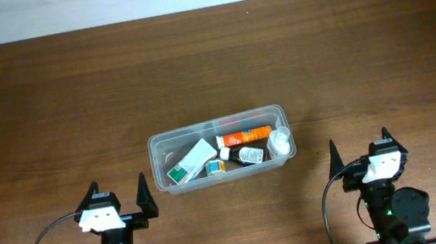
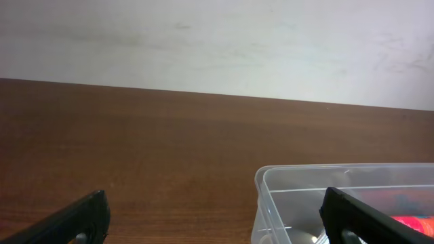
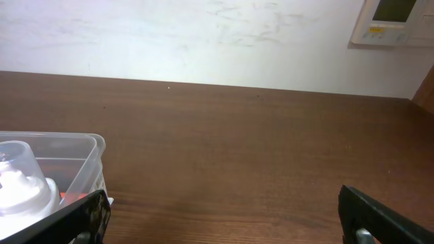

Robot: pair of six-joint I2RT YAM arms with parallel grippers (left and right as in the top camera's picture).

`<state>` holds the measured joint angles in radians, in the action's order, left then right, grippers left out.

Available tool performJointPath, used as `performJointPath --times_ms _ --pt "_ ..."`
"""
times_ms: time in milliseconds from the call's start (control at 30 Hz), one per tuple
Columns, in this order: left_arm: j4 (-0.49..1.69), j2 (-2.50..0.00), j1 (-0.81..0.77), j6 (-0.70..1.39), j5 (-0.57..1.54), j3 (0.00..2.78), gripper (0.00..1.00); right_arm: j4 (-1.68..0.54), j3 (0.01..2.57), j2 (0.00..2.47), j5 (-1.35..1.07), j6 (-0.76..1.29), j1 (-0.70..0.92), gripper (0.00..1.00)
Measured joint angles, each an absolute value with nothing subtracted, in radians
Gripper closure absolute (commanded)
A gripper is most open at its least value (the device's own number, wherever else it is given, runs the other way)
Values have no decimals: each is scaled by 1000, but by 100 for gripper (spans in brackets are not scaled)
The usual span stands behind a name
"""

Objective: Pack container

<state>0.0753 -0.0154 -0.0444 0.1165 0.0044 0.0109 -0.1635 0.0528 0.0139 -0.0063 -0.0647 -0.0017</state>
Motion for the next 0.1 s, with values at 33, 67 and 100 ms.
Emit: performJointPath --times_ms 33,67,100 --pt "75 -15 -44 117 4 11 0 -163 53 14 -6 -65 -2 2" --pt "75 -15 -44 117 4 11 0 -163 53 14 -6 -65 -2 2" --pt "75 -15 -44 117 4 11 0 -163 53 14 -6 -64 -2 2"
